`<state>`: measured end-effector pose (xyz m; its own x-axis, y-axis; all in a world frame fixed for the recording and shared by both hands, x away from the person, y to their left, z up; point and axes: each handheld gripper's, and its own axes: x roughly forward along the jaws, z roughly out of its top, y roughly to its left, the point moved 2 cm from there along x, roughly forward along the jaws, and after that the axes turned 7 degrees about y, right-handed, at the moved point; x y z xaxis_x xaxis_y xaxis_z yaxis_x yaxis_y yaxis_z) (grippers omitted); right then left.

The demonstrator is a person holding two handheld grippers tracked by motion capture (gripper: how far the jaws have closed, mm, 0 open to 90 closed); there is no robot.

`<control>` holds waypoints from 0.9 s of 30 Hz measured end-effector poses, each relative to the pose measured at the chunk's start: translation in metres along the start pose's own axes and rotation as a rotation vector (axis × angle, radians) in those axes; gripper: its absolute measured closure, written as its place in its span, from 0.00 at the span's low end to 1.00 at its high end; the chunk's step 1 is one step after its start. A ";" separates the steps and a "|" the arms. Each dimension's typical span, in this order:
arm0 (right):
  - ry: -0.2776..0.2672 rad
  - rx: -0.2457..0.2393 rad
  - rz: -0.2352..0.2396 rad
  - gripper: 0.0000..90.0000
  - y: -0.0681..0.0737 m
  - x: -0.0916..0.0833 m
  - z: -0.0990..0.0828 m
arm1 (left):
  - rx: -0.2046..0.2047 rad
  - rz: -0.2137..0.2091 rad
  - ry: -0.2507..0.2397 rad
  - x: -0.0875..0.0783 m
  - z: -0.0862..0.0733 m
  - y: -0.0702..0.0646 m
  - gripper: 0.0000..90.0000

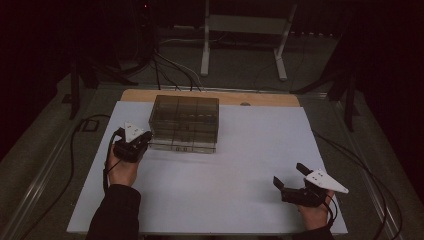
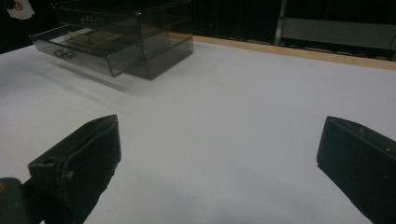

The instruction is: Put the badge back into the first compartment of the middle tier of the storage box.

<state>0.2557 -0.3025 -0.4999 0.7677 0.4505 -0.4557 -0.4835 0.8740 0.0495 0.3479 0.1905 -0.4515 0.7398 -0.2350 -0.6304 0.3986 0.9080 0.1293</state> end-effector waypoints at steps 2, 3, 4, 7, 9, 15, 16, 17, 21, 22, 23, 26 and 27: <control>0.000 0.000 0.000 0.00 0.000 0.000 0.000 | 0.001 0.002 -0.001 0.001 0.001 0.000 0.99; 0.000 0.000 0.000 0.00 0.000 0.000 0.000 | 0.002 0.003 -0.001 0.002 0.001 0.000 0.99; 0.000 0.000 0.000 0.00 0.000 0.000 0.000 | 0.000 0.004 0.000 0.002 0.001 0.000 0.99; -0.001 0.000 0.001 0.00 0.000 0.000 0.000 | 0.001 0.004 0.003 0.005 0.001 0.000 0.99; 0.000 0.000 0.000 0.00 0.000 0.000 0.000 | 0.003 0.003 0.005 0.006 0.001 -0.001 0.99; 0.000 -0.001 0.000 0.00 0.000 0.000 0.000 | 0.009 0.006 0.015 0.011 0.001 -0.001 0.99; 0.000 0.000 0.000 0.00 0.000 0.000 0.000 | 0.008 0.007 0.016 0.012 0.001 -0.001 0.99; 0.000 -0.001 0.000 0.00 0.000 0.000 0.000 | 0.010 0.007 0.017 0.013 0.001 -0.001 0.99; 0.000 -0.002 0.001 0.00 0.000 0.000 0.000 | 0.014 0.009 0.024 0.016 0.001 -0.001 0.99; 0.001 -0.002 0.001 0.00 0.000 0.000 0.000 | 0.015 0.010 0.025 0.017 0.001 -0.002 0.99; 0.001 -0.002 0.001 0.00 0.000 0.000 0.000 | 0.016 0.010 0.026 0.018 0.001 -0.002 0.99; 0.000 -0.002 0.001 0.00 0.000 0.000 0.000 | 0.017 0.012 0.031 0.020 0.001 -0.002 0.99; 0.001 -0.002 0.001 0.00 0.000 0.000 0.000 | 0.016 0.012 0.031 0.020 0.001 -0.002 0.99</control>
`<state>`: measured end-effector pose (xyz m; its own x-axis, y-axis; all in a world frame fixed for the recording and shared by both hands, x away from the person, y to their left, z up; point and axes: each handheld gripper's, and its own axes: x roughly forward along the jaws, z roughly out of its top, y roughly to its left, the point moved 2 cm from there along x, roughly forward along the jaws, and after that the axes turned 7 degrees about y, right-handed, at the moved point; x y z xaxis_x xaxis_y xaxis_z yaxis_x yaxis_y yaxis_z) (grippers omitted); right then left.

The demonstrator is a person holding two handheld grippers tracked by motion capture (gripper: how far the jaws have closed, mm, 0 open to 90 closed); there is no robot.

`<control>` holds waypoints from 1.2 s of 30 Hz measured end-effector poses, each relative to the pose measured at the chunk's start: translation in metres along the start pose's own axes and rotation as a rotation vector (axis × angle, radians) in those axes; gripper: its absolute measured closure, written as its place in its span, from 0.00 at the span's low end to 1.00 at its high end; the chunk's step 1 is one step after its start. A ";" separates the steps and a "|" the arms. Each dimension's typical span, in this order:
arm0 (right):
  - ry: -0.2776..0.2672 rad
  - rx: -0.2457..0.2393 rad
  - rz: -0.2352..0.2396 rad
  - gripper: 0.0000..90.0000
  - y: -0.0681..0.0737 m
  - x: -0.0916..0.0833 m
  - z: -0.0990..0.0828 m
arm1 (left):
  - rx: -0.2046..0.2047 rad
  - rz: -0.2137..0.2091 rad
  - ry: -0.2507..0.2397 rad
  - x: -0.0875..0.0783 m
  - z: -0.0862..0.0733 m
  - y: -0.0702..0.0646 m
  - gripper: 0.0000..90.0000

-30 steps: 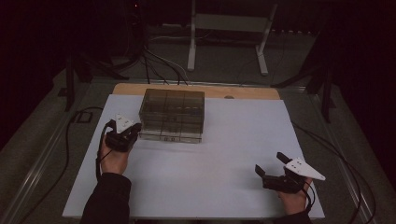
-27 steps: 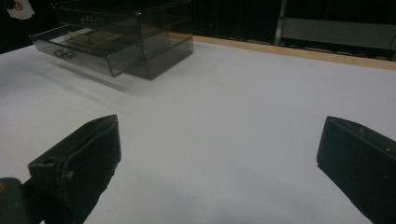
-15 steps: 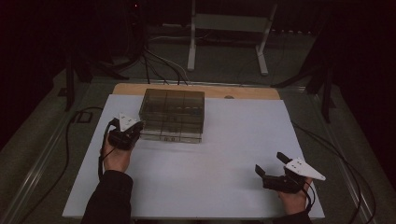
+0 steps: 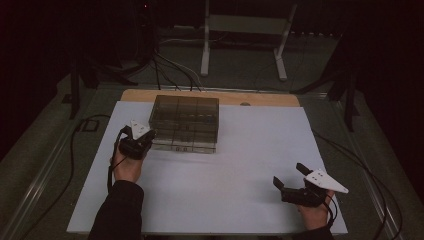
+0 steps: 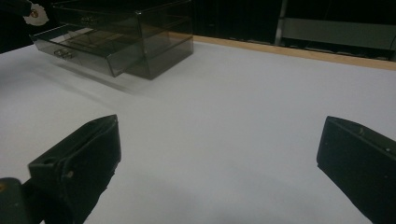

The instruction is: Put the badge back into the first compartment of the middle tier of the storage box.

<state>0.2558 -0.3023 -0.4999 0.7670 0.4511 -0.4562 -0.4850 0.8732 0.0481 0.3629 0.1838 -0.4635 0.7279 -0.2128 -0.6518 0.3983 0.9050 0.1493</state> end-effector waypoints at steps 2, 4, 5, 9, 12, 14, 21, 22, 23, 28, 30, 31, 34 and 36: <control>0.000 0.000 0.000 0.00 0.000 0.000 0.000 | 0.001 0.002 0.002 0.001 0.000 0.000 0.99; 0.000 0.000 0.000 0.00 0.000 0.000 0.000 | 0.002 0.005 0.004 0.002 0.000 0.000 0.99; 0.000 -0.001 0.000 0.00 0.000 0.000 0.000 | 0.002 0.006 0.003 0.003 0.000 0.000 0.99; 0.001 0.000 0.001 0.00 0.000 0.000 0.000 | 0.009 0.017 0.008 0.005 0.001 0.002 0.99; 0.002 -0.001 0.000 0.00 0.000 0.000 0.000 | 0.014 0.018 0.015 0.007 0.002 0.003 0.99; 0.002 -0.001 -0.001 0.00 0.000 0.000 0.000 | 0.016 0.022 0.019 0.008 0.002 0.003 0.99; 0.004 -0.004 0.000 0.00 0.000 0.001 0.000 | 0.017 0.021 0.023 0.013 0.003 0.002 0.99; 0.004 -0.004 0.000 0.00 0.000 0.001 0.000 | 0.017 0.021 0.023 0.013 0.003 0.002 0.99; 0.004 -0.005 0.000 0.00 0.000 0.001 0.000 | 0.020 0.020 0.027 0.014 0.003 0.001 0.99; 0.005 -0.006 0.000 0.00 0.000 0.001 0.000 | 0.031 0.022 0.041 0.018 0.004 0.001 0.99; 0.007 -0.007 -0.002 0.00 0.000 0.001 0.000 | 0.033 0.024 0.046 0.019 0.005 0.001 0.99; 0.008 -0.008 -0.002 0.00 0.000 0.001 0.000 | 0.031 0.025 0.047 0.020 0.005 0.000 0.99; 0.008 -0.010 -0.003 0.00 0.001 0.001 0.000 | 0.039 0.027 0.060 0.023 0.005 0.000 0.99; 0.007 -0.010 -0.003 0.00 0.000 0.001 0.000 | 0.041 0.027 0.066 0.025 0.005 0.000 0.99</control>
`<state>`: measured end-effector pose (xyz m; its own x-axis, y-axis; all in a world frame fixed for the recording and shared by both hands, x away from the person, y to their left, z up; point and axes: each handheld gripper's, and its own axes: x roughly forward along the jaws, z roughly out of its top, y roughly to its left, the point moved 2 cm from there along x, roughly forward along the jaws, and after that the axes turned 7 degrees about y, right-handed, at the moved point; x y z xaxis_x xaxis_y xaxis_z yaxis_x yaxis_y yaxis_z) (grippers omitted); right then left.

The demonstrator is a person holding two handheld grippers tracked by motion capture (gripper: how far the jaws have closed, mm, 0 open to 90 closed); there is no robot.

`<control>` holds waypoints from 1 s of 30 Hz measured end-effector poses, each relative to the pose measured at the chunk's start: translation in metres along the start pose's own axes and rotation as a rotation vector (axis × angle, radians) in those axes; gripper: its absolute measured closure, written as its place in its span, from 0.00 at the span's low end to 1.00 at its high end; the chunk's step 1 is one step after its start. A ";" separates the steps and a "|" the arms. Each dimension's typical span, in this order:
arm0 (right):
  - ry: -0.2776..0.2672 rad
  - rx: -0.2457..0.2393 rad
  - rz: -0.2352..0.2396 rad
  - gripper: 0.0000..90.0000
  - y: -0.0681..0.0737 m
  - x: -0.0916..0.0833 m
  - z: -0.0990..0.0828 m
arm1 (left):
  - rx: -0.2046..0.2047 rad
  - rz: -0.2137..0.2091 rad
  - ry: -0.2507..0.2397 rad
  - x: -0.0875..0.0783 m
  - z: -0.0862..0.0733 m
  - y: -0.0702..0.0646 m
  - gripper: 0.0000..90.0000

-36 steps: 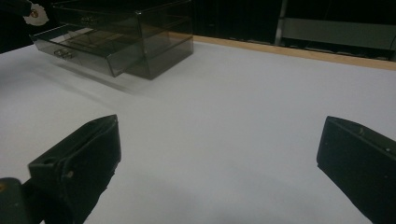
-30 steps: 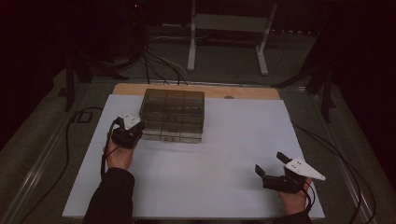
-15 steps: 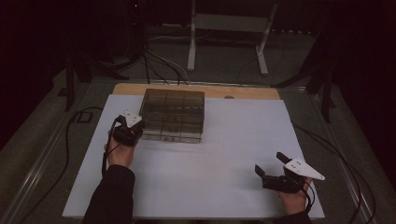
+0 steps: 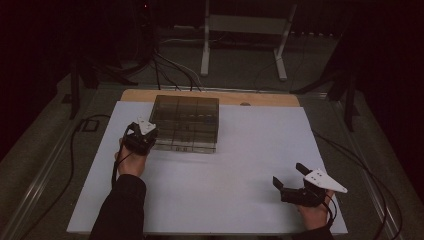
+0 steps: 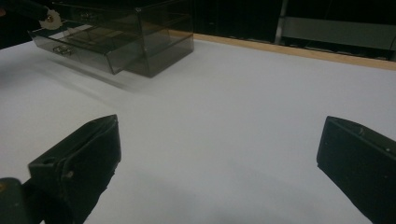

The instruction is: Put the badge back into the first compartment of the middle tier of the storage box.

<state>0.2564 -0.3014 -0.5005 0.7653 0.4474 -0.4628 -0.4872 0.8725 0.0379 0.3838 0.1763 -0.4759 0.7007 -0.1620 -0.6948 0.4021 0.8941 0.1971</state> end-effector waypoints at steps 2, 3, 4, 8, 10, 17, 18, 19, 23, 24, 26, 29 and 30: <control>0.000 0.001 0.000 0.00 0.000 0.000 0.000 | 0.004 -0.001 0.006 0.002 0.000 0.000 0.99; 0.001 0.002 0.000 0.00 0.000 0.000 0.000 | 0.004 -0.001 0.010 0.003 0.000 0.000 0.99; 0.001 0.001 0.001 0.00 0.000 0.000 0.000 | 0.004 -0.003 0.015 0.004 0.000 0.000 0.99; 0.001 0.000 0.001 0.00 0.000 0.000 0.000 | 0.010 -0.007 0.028 0.007 -0.001 -0.001 0.99; 0.001 -0.001 0.001 0.00 0.000 0.000 0.000 | 0.012 -0.007 0.033 0.008 -0.001 -0.001 0.99; 0.000 -0.001 0.002 0.00 0.000 0.001 0.000 | 0.012 -0.002 0.048 0.013 -0.002 -0.002 0.99; 0.000 -0.001 0.002 0.00 0.000 0.000 0.000 | 0.010 -0.002 0.048 0.013 -0.002 -0.002 0.99; 0.000 -0.001 0.002 0.00 0.000 0.000 0.000 | 0.009 -0.002 0.048 0.013 -0.002 -0.002 0.99; 0.000 0.000 0.002 0.00 -0.001 0.000 0.000 | 0.011 0.004 0.052 0.015 -0.002 -0.001 0.99; 0.000 0.000 0.002 0.00 0.000 0.000 0.000 | 0.011 0.004 0.053 0.015 -0.002 -0.002 0.99; 0.000 -0.002 0.002 0.00 0.000 0.000 0.000 | 0.014 0.007 0.057 0.016 -0.002 -0.002 0.99; 0.000 -0.003 0.003 0.00 0.000 0.001 0.000 | 0.015 0.016 0.064 0.017 -0.002 -0.002 0.99; 0.000 -0.003 0.003 0.00 0.000 0.001 0.000 | 0.015 0.018 0.066 0.017 -0.002 -0.002 0.99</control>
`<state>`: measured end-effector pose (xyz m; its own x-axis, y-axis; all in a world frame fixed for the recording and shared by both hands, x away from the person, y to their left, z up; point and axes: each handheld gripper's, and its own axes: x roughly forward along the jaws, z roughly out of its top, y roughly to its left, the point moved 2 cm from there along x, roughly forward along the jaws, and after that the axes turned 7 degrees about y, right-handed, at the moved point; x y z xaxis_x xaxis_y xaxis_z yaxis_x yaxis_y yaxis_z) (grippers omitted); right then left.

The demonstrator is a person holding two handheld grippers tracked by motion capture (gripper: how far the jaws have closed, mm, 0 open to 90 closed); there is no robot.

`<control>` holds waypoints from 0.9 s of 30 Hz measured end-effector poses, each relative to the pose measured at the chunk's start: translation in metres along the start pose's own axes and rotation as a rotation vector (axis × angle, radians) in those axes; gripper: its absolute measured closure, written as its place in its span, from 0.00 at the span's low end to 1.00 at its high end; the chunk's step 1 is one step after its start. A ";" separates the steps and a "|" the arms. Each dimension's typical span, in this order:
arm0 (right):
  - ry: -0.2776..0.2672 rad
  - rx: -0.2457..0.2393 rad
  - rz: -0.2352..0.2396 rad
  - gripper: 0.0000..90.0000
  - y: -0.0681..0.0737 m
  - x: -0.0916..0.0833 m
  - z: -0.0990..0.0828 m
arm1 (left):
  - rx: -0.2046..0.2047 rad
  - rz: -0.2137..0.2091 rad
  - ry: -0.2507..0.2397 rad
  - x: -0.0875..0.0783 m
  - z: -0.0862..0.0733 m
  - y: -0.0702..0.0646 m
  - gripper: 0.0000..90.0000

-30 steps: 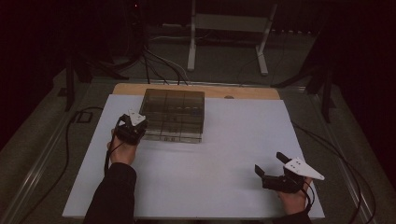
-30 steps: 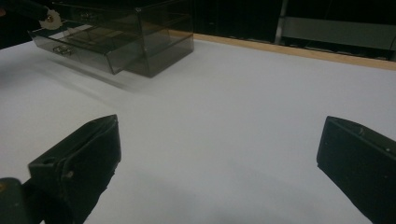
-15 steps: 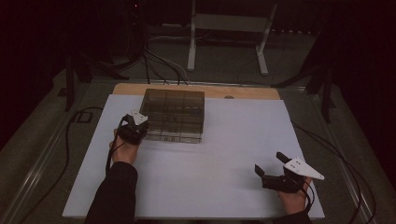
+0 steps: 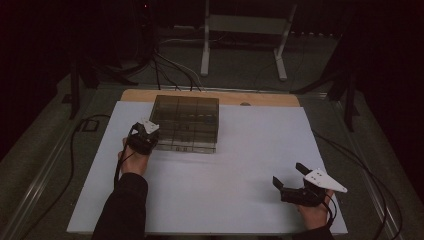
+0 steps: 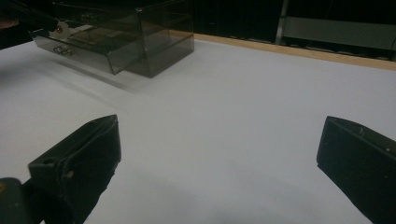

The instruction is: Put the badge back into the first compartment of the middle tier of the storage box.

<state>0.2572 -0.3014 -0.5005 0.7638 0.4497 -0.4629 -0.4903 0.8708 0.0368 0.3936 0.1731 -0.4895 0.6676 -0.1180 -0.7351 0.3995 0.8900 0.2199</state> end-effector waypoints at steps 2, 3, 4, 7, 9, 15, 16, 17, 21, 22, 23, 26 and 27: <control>0.001 -0.001 0.000 0.00 0.000 0.000 0.000 | 0.000 0.004 0.000 0.001 0.000 0.001 0.99; 0.001 0.000 0.001 0.00 0.000 0.000 0.000 | 0.001 0.005 0.004 0.001 0.000 0.001 0.99; 0.001 0.000 0.001 0.00 0.000 0.000 0.000 | 0.003 0.008 0.007 0.001 -0.001 0.001 0.99; 0.001 -0.001 0.002 0.00 0.000 0.001 0.000 | 0.002 0.013 0.012 0.002 -0.001 0.001 0.98; 0.001 0.000 0.002 0.00 0.000 0.000 0.000 | 0.002 0.014 0.012 0.002 -0.001 0.001 0.98; 0.002 -0.002 0.003 0.00 0.001 0.001 0.000 | 0.004 0.010 0.015 0.003 -0.001 0.001 0.97; 0.002 -0.002 0.003 0.00 0.001 0.001 0.000 | 0.006 0.006 0.017 0.003 -0.001 0.000 0.97; 0.001 -0.001 0.003 0.00 0.001 0.001 0.000 | 0.008 0.002 0.018 0.003 -0.001 0.000 0.95; 0.002 -0.002 0.003 0.00 0.001 0.001 0.000 | 0.015 0.000 0.026 0.005 -0.001 -0.002 0.91; 0.002 -0.002 0.003 0.00 0.001 0.001 0.000 | 0.015 -0.001 0.027 0.005 -0.001 -0.002 0.90; 0.002 -0.002 0.003 0.00 0.000 0.001 0.000 | 0.017 0.001 0.030 0.005 -0.001 -0.003 0.89; 0.002 0.000 0.003 0.00 0.000 0.001 0.000 | 0.015 -0.003 0.034 0.006 -0.001 -0.004 0.88; 0.001 0.000 0.003 0.00 0.000 0.001 0.000 | 0.014 -0.004 0.035 0.006 -0.001 -0.004 0.88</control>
<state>0.2576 -0.3008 -0.5005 0.7619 0.4517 -0.4642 -0.4923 0.8696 0.0383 0.3958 0.1695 -0.4956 0.6437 -0.1060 -0.7579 0.4109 0.8834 0.2254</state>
